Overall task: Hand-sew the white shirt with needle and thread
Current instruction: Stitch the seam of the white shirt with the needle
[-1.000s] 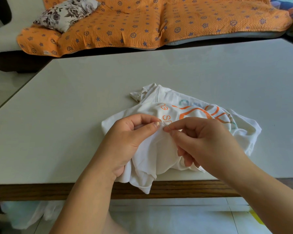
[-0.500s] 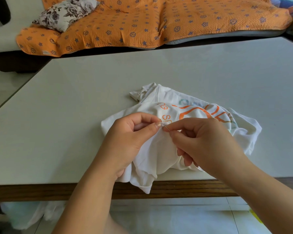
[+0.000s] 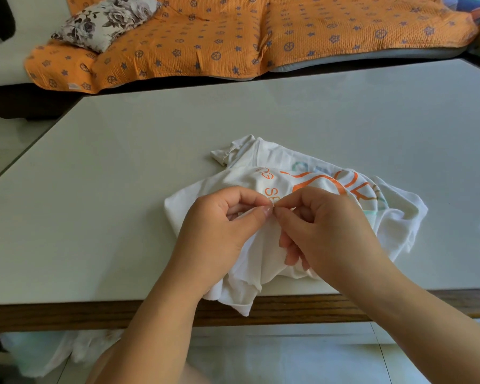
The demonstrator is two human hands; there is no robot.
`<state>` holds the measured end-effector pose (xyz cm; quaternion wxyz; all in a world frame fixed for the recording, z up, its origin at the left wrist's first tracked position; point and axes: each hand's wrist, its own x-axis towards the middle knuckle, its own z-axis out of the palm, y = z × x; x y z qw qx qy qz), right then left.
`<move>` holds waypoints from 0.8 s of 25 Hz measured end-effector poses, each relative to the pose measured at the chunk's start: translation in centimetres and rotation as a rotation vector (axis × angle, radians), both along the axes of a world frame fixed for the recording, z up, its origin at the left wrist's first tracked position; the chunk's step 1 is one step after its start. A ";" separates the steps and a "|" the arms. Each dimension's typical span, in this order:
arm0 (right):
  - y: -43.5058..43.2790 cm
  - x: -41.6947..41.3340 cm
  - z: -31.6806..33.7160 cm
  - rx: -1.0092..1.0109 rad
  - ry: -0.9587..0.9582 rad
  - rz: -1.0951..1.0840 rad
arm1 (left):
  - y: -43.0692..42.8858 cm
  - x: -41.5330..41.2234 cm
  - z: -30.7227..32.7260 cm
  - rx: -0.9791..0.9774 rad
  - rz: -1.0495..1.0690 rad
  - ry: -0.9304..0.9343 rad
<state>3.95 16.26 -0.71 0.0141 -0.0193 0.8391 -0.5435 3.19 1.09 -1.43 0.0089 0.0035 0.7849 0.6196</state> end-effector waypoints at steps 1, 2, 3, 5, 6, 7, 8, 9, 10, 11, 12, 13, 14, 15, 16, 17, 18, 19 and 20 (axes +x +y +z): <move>-0.1 0.0 -0.1 -0.007 0.002 -0.006 | 0.1 0.0 -0.1 0.013 0.020 -0.010; -0.2 0.0 -0.2 -0.023 -0.001 -0.012 | 0.1 0.0 -0.1 0.033 0.036 -0.030; -0.3 0.0 -0.1 -0.053 -0.008 -0.017 | 0.1 0.0 -0.2 0.053 0.041 -0.055; -0.4 0.1 -0.1 -0.139 -0.024 -0.022 | 0.1 0.0 -0.2 0.078 0.023 -0.095; -0.4 0.1 -0.1 -0.180 -0.029 -0.025 | 0.1 0.0 -0.1 0.078 0.005 -0.102; -0.4 0.0 -0.1 -0.209 -0.034 -0.022 | 0.1 0.0 -0.1 0.062 -0.013 -0.097; -0.4 -0.2 -0.1 -0.223 -0.044 -0.014 | 0.2 0.0 -0.2 0.036 -0.026 -0.084; -0.3 -0.4 -0.1 -0.230 -0.064 0.000 | 0.2 0.1 -0.3 0.004 -0.030 -0.067; -0.1 -0.5 0.0 -0.235 -0.094 0.014 | 0.3 0.1 -0.3 -0.030 -0.027 -0.051; 0.0 -0.7 0.1 -0.237 -0.122 0.022 | 0.3 0.1 -0.4 -0.061 -0.025 -0.039; 0.1 -0.7 0.2 -0.225 -0.138 0.030 | 0.4 0.1 -0.4 -0.090 -0.025 -0.030; 0.2 -0.8 0.4 -0.201 -0.141 0.036 | 0.4 0.1 -0.4 -0.113 -0.024 -0.023; 0.3 -0.8 0.4 -0.178 -0.137 0.034 | 0.6 0.2 -0.3 -0.124 -0.024 -0.019; 0.4 -0.8 0.4 -0.167 -0.129 0.024 | 0.6 0.2 -0.2 -0.124 -0.024 -0.018; 0.5 -1.0 0.3 -0.149 -0.110 0.003 | 0.8 0.3 -0.1 -0.121 -0.026 -0.018; 0.8 -1.1 0.3 -0.117 -0.076 -0.032 | 0.8 0.3 0.0 -0.119 -0.029 -0.021; 1.2 -1.4 0.4 -0.096 -0.042 -0.073 | 0.8 0.4 0.0 -0.113 -0.028 -0.028; 1.6 -1.7 0.7 -0.126 -0.029 -0.116 | 0.7 0.3 0.0 -0.101 -0.026 -0.040; 2.1 -2.1 1.0 -0.250 -0.057 -0.137 | 0.6 0.3 0.0 -0.085 -0.025 -0.057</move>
